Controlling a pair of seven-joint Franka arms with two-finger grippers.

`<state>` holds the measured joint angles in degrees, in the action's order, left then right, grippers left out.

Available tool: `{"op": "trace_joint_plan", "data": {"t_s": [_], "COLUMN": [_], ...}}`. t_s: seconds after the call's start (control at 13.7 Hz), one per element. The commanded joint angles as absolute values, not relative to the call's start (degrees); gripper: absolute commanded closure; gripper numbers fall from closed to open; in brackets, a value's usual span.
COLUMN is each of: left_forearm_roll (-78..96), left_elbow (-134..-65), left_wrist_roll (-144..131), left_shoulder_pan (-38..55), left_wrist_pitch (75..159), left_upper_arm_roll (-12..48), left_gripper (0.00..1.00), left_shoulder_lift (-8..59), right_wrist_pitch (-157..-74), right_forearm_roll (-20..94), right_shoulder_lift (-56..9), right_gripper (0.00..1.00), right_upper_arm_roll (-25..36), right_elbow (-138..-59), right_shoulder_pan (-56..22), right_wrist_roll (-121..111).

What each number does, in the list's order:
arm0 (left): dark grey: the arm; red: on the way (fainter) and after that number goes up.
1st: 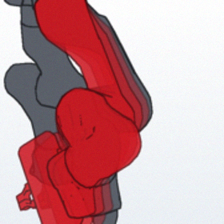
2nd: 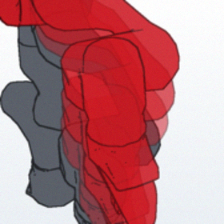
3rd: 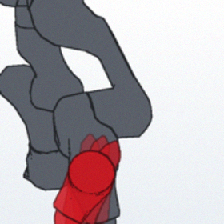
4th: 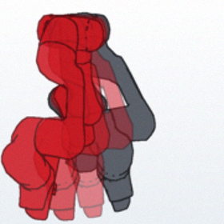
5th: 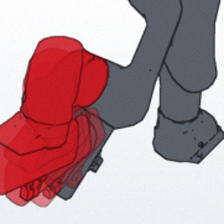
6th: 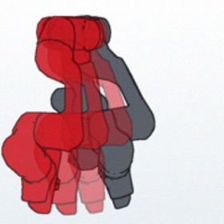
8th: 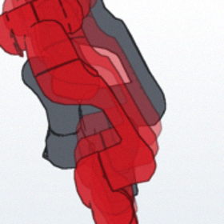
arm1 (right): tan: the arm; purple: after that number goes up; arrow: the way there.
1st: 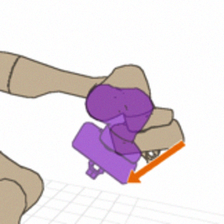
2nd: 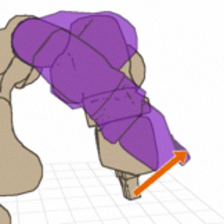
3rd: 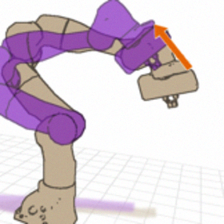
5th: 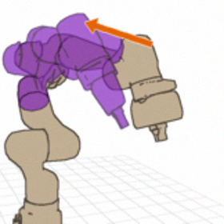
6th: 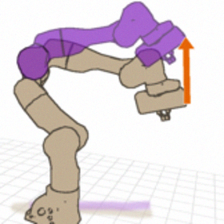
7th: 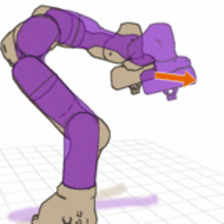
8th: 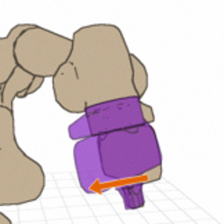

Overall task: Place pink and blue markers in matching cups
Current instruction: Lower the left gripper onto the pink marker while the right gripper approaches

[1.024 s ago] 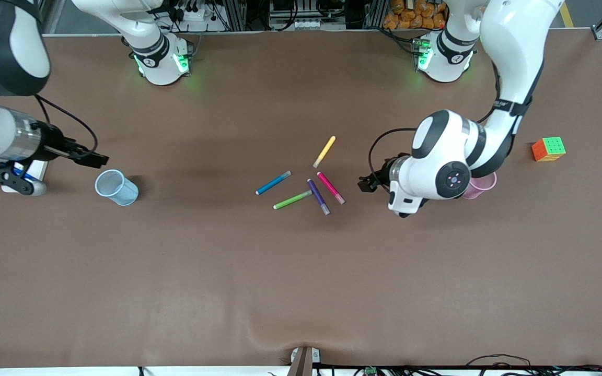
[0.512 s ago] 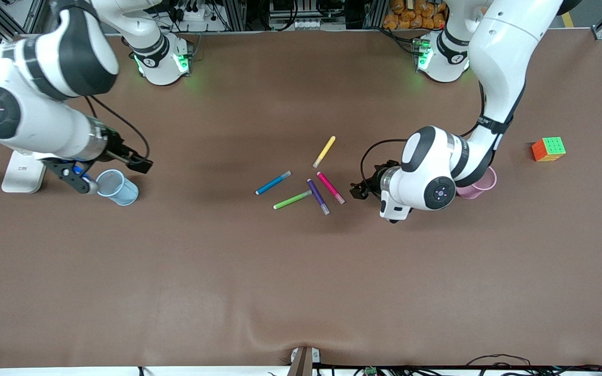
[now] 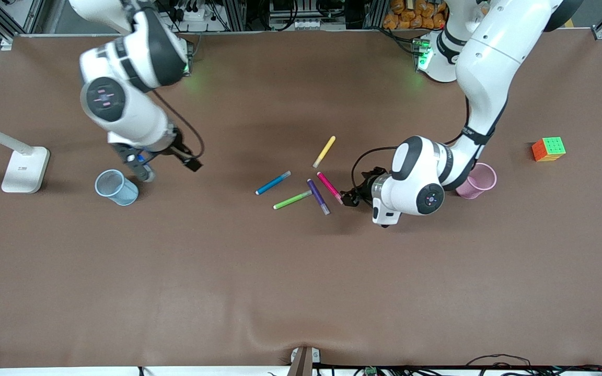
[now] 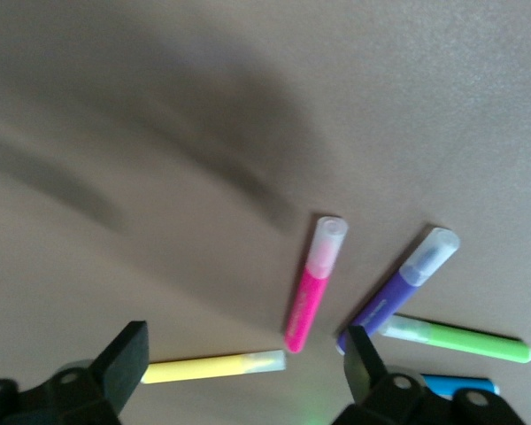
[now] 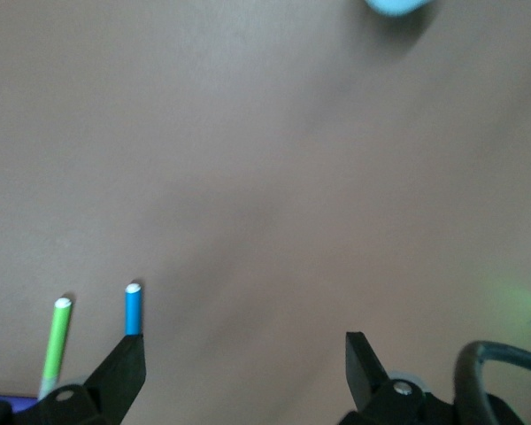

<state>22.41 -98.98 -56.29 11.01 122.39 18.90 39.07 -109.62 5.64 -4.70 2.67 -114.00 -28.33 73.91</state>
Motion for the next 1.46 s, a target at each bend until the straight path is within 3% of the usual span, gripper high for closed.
{"op": "trace_joint_plan", "data": {"t_s": [0.0, 0.37, 0.51, 1.02, 1.32, 1.39], "left_forearm_roll": [24.6, 30.23, 30.32, 29.79, 29.44, 29.44], "left_elbow": [-97.82, -97.65, -96.86, -95.98, -96.15, -96.15], "left_wrist_roll": [-57.22, -58.0, -58.71, -59.77, -59.15, -59.06], "left_shoulder_pan": [12.39, 14.85, 14.94, 15.65, 15.38, 15.29], "left_wrist_pitch": [124.62, 130.33, 131.3, 131.31, 131.22, 131.22], "left_upper_arm_roll": [18.81, 18.28, 18.28, 17.67, 17.4, 17.23], "left_gripper": [0.17, 0.29, 0.44, 0.58, 1.0, 1.0], "left_shoulder_lift": [40.86, 43.15, 44.12, 45.61, 46.05, 45.97], "right_wrist_pitch": [-112.06, -120.65, -124.52, -133.14, -133.33, -133.42], "right_forearm_roll": [5.8, 5.36, 5.27, 2.2, 2.37, 2.37], "right_shoulder_lift": [-5.0, -11.59, -14.66, -22.66, -30.49, -31.54], "right_gripper": [0.0, 0.0, 0.0, 0.0, 0.0, 0.0], "right_upper_arm_roll": [3.25, 3.25, 3.25, 3.16, 3.08, 3.08], "right_elbow": [-116.1, -116.1, -115.84, -112.69, -105.57, -104.77], "right_shoulder_pan": [-31.37, -37.78, -40.76, -44.21, -45.26, -45.44], "right_wrist_roll": [78.92, 90.42, 94.02, 104.83, 110.13, 110.13]}}
